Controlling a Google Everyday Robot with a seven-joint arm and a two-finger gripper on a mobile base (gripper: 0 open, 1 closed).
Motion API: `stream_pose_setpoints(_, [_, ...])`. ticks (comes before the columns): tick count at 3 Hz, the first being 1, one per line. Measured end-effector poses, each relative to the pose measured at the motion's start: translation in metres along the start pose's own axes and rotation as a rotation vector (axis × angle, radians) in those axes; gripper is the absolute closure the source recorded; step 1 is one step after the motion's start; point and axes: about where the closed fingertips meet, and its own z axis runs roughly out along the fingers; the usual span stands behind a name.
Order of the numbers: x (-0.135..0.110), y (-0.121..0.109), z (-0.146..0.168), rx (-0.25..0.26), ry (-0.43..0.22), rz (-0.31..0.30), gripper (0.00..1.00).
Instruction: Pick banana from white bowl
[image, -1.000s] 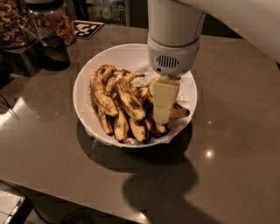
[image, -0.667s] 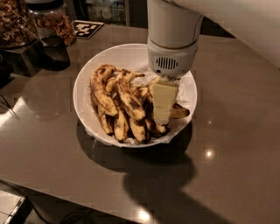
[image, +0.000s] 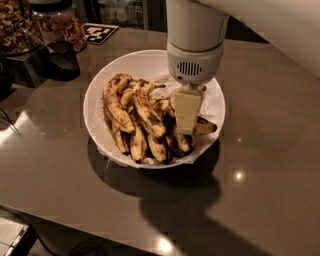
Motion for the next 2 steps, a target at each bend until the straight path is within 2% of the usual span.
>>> stream_pose_setpoints(1, [-0.001, 0.001, 0.002, -0.01, -0.003, -0.008, 0.33])
stream_pose_setpoints(2, [-0.003, 0.0, 0.012, -0.058, -0.015, -0.026, 0.33])
